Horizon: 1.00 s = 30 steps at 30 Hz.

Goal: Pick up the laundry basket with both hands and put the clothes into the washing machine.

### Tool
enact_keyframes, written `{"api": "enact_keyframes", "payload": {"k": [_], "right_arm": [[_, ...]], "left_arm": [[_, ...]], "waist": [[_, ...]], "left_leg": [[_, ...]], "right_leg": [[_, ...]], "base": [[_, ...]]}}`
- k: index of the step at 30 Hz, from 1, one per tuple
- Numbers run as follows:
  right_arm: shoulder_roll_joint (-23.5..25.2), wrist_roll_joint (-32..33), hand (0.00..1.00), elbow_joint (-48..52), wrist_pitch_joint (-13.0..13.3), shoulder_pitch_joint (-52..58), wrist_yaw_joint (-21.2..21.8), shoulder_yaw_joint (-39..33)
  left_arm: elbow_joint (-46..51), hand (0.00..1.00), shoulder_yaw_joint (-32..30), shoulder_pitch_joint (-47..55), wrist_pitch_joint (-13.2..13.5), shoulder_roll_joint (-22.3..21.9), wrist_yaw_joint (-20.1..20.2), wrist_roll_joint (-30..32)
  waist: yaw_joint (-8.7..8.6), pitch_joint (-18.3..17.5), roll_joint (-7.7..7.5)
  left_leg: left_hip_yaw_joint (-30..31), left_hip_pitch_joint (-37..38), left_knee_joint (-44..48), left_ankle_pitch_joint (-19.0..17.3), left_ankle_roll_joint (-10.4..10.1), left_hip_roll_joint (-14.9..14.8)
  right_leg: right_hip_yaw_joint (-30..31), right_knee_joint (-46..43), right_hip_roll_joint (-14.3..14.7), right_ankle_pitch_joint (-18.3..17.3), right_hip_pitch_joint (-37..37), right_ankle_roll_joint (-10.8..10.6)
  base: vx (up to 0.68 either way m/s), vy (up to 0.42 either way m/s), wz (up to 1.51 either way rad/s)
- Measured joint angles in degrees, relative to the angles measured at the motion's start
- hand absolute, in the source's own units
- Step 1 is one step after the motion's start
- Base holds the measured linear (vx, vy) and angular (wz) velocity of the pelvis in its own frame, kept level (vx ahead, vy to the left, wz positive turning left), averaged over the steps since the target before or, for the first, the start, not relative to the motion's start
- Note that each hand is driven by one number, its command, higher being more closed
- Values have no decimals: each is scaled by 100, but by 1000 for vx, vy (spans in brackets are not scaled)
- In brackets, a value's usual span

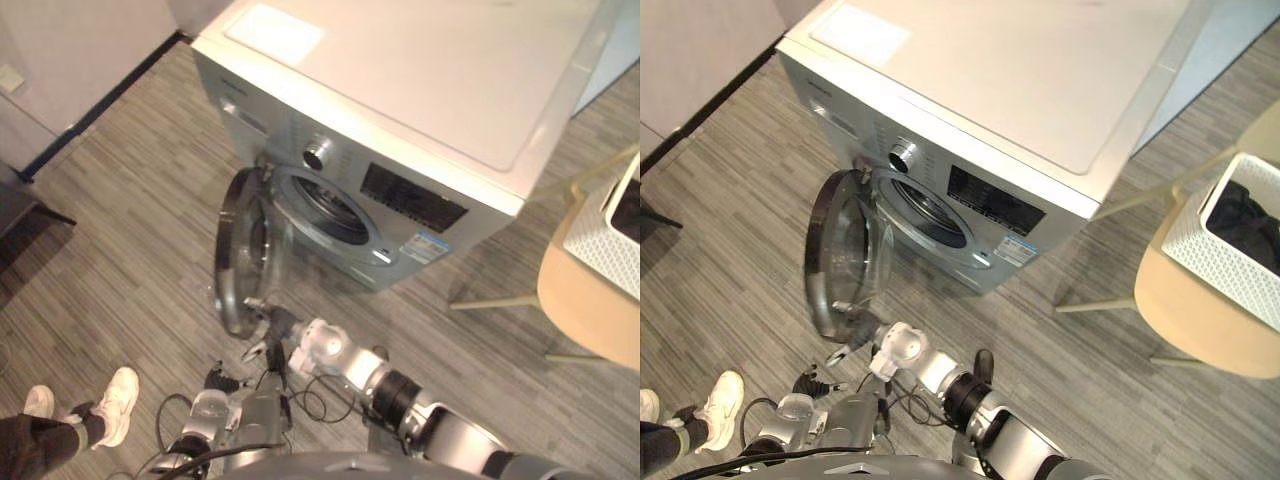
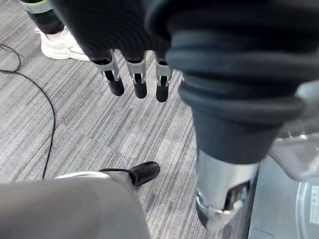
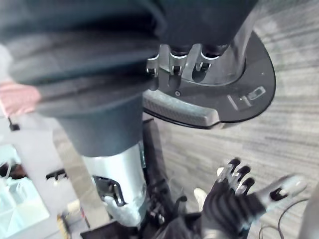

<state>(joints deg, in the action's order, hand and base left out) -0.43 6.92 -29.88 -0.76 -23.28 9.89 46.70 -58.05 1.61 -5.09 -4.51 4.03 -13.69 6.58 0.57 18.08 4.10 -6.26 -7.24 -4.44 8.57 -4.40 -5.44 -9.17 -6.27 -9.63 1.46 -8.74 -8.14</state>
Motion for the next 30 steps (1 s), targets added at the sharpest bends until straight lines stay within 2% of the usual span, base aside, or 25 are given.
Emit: {"api": "enact_keyframes", "payload": {"k": [3,6,11,13,16,18,22,24,25,27,30], "right_arm": [[64,60,0,8,98,8,-57,-94],[-6,51,0,12,108,115,-170,-474],[-465,-19,0,344,116,836,-461,-1496],[-698,-136,0,424,96,1381,-563,-2141],[-936,-300,0,416,23,1934,-695,-2927],[-1019,-611,0,367,-86,2239,-770,-3614],[-1031,-741,0,-69,-240,2344,-949,-4292],[-1036,-741,0,-101,-312,2366,-1008,-4414],[-1006,-738,0,-105,-331,2360,-1014,-4435],[-939,-727,0,-104,-332,2357,-1009,-4460],[-910,-731,0,-103,-334,2357,-986,-4469]], "left_arm": [[14,0,-212,20,-12,26,-95,33],[13,0,-319,25,-63,44,-104,36],[120,0,-389,-23,-119,42,-111,34],[126,0,-391,-107,-143,45,-111,-5],[143,0,-499,-256,-148,89,-110,-248],[205,0,-701,-402,-148,242,-107,-724],[341,0,-1085,-651,-87,464,-112,-1745],[341,0,-1256,-795,-36,533,-119,-2261],[341,0,-1369,-899,9,595,-132,-2733],[347,0,-1503,-1034,20,663,-207,-3161],[356,0,-1577,-1182,44,813,-228,-3424]], "waist": [[48,-99,-184],[44,-162,-299],[17,-179,-398],[-89,-162,-437],[-160,-139,-522],[-282,-85,-633],[-376,-36,-745],[-409,-23,-753],[-406,19,-786],[-412,78,-826],[-412,166,-930]], "left_leg": [[59,18,-2,-27,-35,22],[21,19,-6,-41,-14,23],[-234,-2,-33,-73,9,12],[-366,10,-30,-84,-19,3],[-582,-1,-3,-116,-36,-43],[-772,-4,-2,-121,-43,-113],[-994,-103,0,-134,-74,-206],[-1053,-186,0,-124,-90,-246],[-1108,-186,1,-130,-103,-282],[-1122,-188,1,-137,-129,-318],[-1174,-200,1,-140,-159,-356]], "right_leg": [[-75,-49,-14,-68,51,-4],[-63,-47,-10,-68,52,-3],[178,-35,18,-64,-135,10],[298,4,37,-15,-189,37],[532,13,103,49,-340,25],[668,96,187,128,-433,44],[876,173,305,234,-659,100],[916,226,344,291,-752,111],[978,323,402,358,-749,130],[998,363,427,384,-751,145],[1024,422,496,417,-759,170]], "base": [[-13,12,14],[-8,8,1],[7,3,-25],[48,-2,-30],[61,-12,-43],[56,-31,-45],[49,-39,-37],[51,-37,-24],[38,-39,-21],[48,-35,-15],[30,-34,-9]]}}
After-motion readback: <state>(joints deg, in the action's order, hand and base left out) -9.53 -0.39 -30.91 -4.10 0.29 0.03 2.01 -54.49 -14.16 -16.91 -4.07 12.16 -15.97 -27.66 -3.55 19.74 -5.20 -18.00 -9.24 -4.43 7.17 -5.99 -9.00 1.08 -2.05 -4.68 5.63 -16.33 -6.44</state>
